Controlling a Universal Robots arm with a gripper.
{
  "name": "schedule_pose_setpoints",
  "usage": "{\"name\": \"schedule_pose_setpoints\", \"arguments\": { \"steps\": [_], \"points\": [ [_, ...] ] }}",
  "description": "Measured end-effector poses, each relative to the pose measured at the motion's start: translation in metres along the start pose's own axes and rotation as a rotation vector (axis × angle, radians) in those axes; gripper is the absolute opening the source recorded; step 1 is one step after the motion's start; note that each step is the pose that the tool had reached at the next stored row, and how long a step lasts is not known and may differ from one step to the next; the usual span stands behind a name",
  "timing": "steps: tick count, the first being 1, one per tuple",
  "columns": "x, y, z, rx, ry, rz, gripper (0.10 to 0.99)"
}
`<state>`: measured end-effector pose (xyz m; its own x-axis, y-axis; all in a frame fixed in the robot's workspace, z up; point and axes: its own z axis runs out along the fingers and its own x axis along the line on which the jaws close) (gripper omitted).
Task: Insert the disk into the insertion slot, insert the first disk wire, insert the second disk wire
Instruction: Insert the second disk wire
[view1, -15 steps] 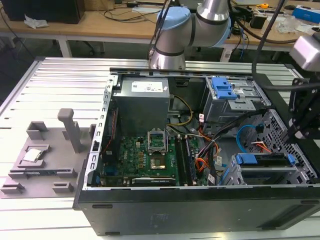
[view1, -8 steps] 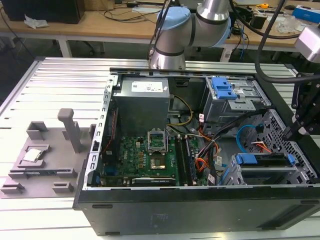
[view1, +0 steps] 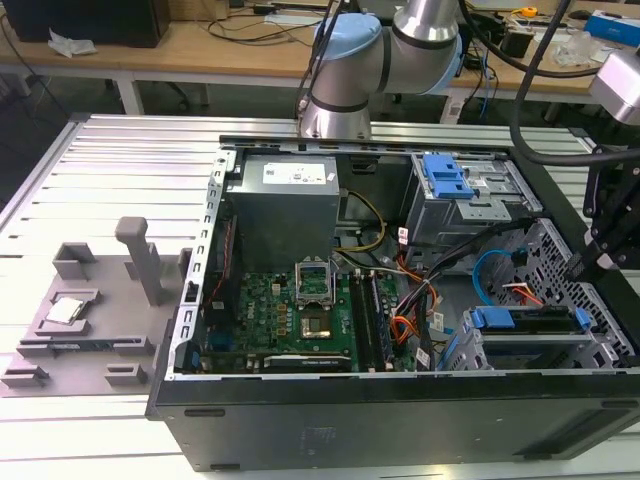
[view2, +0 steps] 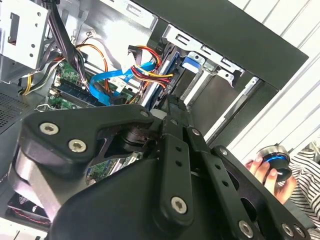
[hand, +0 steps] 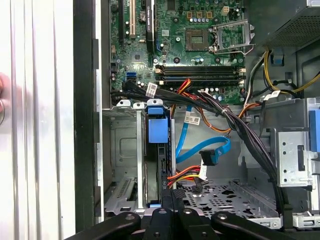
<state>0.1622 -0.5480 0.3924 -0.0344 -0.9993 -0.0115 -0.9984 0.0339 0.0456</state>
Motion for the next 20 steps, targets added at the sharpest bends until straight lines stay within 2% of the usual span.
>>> {"name": "schedule_pose_setpoints", "arguments": {
  "steps": [6, 7, 9, 10, 12, 15, 18, 20],
  "points": [
    [0.0000, 0.0000, -0.0002, 0.000, 0.0000, 0.000, 0.114],
    [0.0000, 0.0000, -0.0003, 0.000, 0.0000, 0.000, 0.294],
    [0.0000, 0.0000, -0.0003, 0.000, 0.0000, 0.000, 0.294],
    [0.0000, 0.0000, -0.0004, 0.000, 0.0000, 0.000, 0.361],
    [-0.0008, 0.0001, -0.0006, 0.000, 0.0007, -0.001, 0.361],
    [-0.0076, 0.0024, 0.0012, 0.000, 0.0005, -0.008, 0.361],
    [-0.0213, 0.0116, 0.0056, 0.000, 0.0008, -0.020, 0.361],
    [-0.0251, 0.0139, 0.0066, 0.000, 0.0011, -0.023, 0.361]
  ]
}}
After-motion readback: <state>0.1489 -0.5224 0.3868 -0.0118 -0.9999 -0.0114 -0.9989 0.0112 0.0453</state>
